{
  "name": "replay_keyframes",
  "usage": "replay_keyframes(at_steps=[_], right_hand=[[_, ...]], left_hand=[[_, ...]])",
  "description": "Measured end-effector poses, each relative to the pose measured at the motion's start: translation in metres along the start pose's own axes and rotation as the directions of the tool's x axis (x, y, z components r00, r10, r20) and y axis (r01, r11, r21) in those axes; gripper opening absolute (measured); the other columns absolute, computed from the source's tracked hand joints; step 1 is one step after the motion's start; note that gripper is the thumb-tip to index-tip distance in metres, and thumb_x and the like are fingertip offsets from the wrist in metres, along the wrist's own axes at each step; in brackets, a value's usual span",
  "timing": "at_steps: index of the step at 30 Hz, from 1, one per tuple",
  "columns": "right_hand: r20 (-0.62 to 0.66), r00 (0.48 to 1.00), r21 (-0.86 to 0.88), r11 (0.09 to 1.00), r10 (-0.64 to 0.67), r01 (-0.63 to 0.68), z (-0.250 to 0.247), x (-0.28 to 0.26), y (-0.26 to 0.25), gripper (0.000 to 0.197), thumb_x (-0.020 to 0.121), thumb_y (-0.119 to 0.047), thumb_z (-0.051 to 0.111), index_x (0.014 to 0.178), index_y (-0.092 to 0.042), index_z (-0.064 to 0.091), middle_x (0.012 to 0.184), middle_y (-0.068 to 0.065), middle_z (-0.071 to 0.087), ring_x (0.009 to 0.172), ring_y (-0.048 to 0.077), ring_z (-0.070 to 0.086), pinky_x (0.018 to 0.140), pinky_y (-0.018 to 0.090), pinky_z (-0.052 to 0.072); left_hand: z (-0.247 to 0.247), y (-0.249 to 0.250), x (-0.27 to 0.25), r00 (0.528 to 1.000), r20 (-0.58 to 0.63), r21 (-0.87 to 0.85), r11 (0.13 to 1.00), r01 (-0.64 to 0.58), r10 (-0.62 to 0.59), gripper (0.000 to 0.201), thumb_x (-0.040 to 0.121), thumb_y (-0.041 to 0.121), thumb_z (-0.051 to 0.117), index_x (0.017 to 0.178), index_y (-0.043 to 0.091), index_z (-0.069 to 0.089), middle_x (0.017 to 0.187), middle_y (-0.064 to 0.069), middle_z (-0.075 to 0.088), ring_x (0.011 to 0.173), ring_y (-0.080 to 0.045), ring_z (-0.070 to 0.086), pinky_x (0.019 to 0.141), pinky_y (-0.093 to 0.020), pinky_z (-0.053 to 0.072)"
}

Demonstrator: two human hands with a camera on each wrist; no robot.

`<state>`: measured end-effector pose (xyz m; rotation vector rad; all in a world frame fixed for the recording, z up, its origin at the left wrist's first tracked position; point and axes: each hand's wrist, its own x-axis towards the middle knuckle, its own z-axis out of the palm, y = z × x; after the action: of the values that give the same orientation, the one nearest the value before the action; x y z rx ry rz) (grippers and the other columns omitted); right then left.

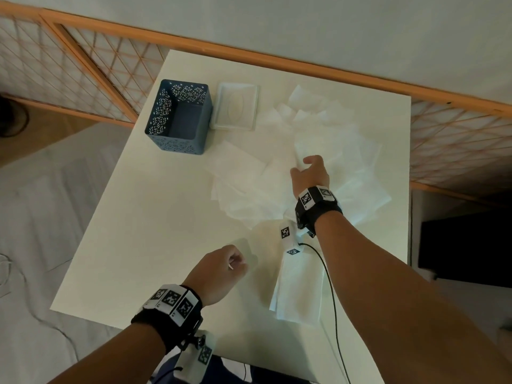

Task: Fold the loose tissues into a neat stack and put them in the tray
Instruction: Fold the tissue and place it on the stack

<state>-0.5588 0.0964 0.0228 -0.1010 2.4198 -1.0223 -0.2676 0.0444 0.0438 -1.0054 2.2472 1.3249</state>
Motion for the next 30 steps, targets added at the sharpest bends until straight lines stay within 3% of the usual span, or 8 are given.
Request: replay_keyframes(at_steps=[5,12,16,20,22,24,27,30], right_hand=[[-0.056,0.987,0.053,0.987,-0.152,0.155,-0.039,-0.031,-0.011,0.043,0.097,-0.023,0.066,0.137,-0.023,0.049,0.079,-0.007,0.062,0.071,0.008,0.062,0.060,0.021,0.045],[0.026,0.913,-0.009,0.913,-0.406,0.407,-0.098,-0.089,-0.011,0.043,0.096,-0.025,0.071,0.134,-0.028,0.053,0.082,-0.009,0.059,0.081,0.004,0.062,0.068,0.007,0.044],[0.025,0.900,0.071,0.898,-0.436,0.433,-0.118,-0.116,-0.007,0.042,0.094,-0.022,0.074,0.130,-0.031,0.056,0.081,-0.009,0.058,0.085,0.009,0.063,0.083,0.016,0.050],[0.049,0.906,0.226,0.888,-0.420,0.399,-0.132,-0.135,-0.004,0.037,0.092,-0.016,0.076,0.123,-0.029,0.060,0.079,0.008,0.060,0.072,0.009,0.060,0.075,0.015,0.049],[0.070,0.918,0.334,0.877,-0.390,0.346,-0.138,-0.142,0.000,0.035,0.092,-0.014,0.077,0.120,-0.028,0.062,0.078,0.011,0.062,0.070,0.013,0.059,0.072,0.019,0.050],[0.090,0.930,0.418,0.861,-0.358,0.291,-0.141,-0.146,0.005,0.034,0.092,-0.012,0.077,0.120,-0.028,0.064,0.076,0.006,0.061,0.072,0.016,0.060,0.077,0.026,0.052],[0.107,0.946,0.493,0.842,-0.307,0.217,-0.144,-0.149,0.013,0.034,0.092,-0.012,0.078,0.120,-0.027,0.066,0.073,-0.001,0.060,0.074,0.015,0.060,0.082,0.035,0.052],[0.091,0.960,0.528,0.830,-0.267,0.181,-0.147,-0.152,0.017,0.036,0.082,-0.030,0.081,0.115,-0.034,0.068,0.074,0.001,0.057,0.067,0.015,0.053,0.077,0.038,0.045]], left_hand=[[-0.012,0.022,0.010,0.999,-0.036,-0.043,0.998,-0.039,0.038,0.005,0.097,0.037,0.066,0.096,0.032,0.066,0.099,0.016,0.070,0.084,0.001,0.062,0.078,-0.023,0.049],[-0.047,0.085,0.025,0.975,-0.149,-0.102,0.978,-0.184,0.167,0.006,0.099,0.037,0.066,0.098,0.032,0.066,0.099,0.016,0.069,0.083,0.001,0.064,0.072,-0.019,0.047],[-0.059,0.104,0.042,0.968,-0.222,-0.324,0.928,-0.187,0.118,0.018,0.097,0.044,0.070,0.099,0.026,0.067,0.099,0.007,0.073,0.090,-0.013,0.071,0.079,-0.029,0.055],[-0.058,0.115,0.047,0.998,-0.056,-0.695,0.719,-0.018,-0.029,0.062,0.086,0.067,0.068,0.125,0.020,0.063,0.127,0.000,0.069,0.121,-0.020,0.066,0.106,-0.040,0.053],[-0.055,0.121,0.044,0.998,0.048,-0.749,0.660,0.060,-0.037,0.083,0.078,0.076,0.062,0.137,0.018,0.058,0.135,-0.001,0.066,0.127,-0.018,0.063,0.115,-0.041,0.045],[-0.050,0.123,0.038,0.993,0.113,-0.773,0.626,0.100,-0.019,0.087,0.080,0.083,0.063,0.141,0.022,0.054,0.137,-0.003,0.065,0.128,-0.018,0.063,0.118,-0.042,0.042],[-0.042,0.126,0.028,0.983,0.181,-0.838,0.529,0.135,0.037,0.079,0.082,0.072,0.074,0.143,0.024,0.057,0.138,-0.007,0.068,0.127,-0.021,0.066,0.115,-0.040,0.046],[-0.039,0.131,0.016,0.982,0.137,-0.872,0.486,0.057,0.132,0.051,0.096,0.037,0.073,0.139,0.012,0.064,0.133,-0.005,0.073,0.125,-0.022,0.068,0.115,-0.043,0.046]])
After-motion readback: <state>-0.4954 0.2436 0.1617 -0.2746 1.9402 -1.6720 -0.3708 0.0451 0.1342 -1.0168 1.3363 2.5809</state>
